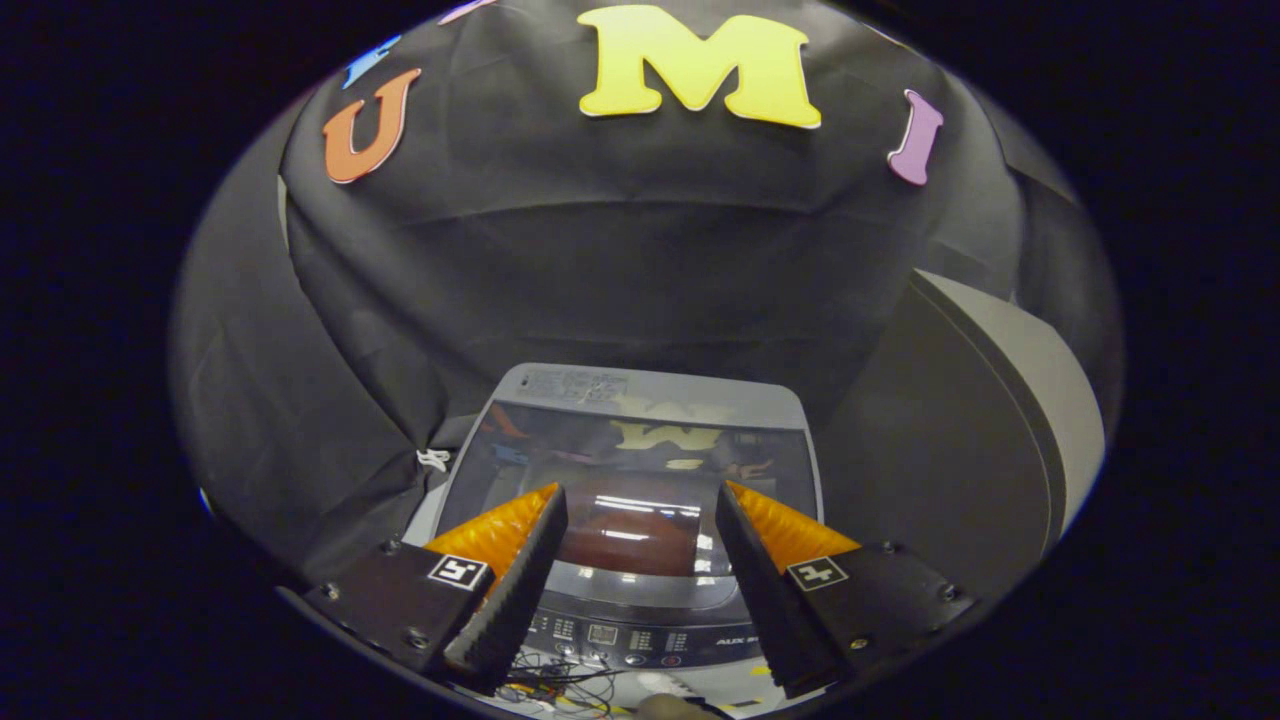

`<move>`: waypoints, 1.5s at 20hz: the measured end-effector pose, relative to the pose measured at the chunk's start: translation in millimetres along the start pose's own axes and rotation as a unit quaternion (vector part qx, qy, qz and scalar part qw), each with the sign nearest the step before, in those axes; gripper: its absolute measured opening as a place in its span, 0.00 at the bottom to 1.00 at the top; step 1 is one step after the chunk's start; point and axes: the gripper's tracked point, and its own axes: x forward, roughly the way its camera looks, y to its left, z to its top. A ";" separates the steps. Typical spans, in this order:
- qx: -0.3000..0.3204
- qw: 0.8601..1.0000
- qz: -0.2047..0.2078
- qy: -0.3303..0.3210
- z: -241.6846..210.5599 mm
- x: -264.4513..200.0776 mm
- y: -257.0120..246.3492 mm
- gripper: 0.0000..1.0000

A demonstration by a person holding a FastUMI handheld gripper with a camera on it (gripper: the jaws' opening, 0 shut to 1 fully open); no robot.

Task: Put the clothes into the washing machine and then close the washing machine lid.

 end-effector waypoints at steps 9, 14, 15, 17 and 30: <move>0.001 0.983 0.040 -0.180 61.2 -158.7 -36.1 0.94; 0.010 0.964 0.020 -0.263 52.3 -264.2 -104.9 0.97; 0.007 0.962 0.007 -0.274 45.2 -281.8 -125.0 1.00; 0.003 0.956 -0.015 -0.295 29.5 -309.1 -163.4 1.00; 0.063 0.954 -0.078 -0.282 -176.3 -366.7 -376.4 1.00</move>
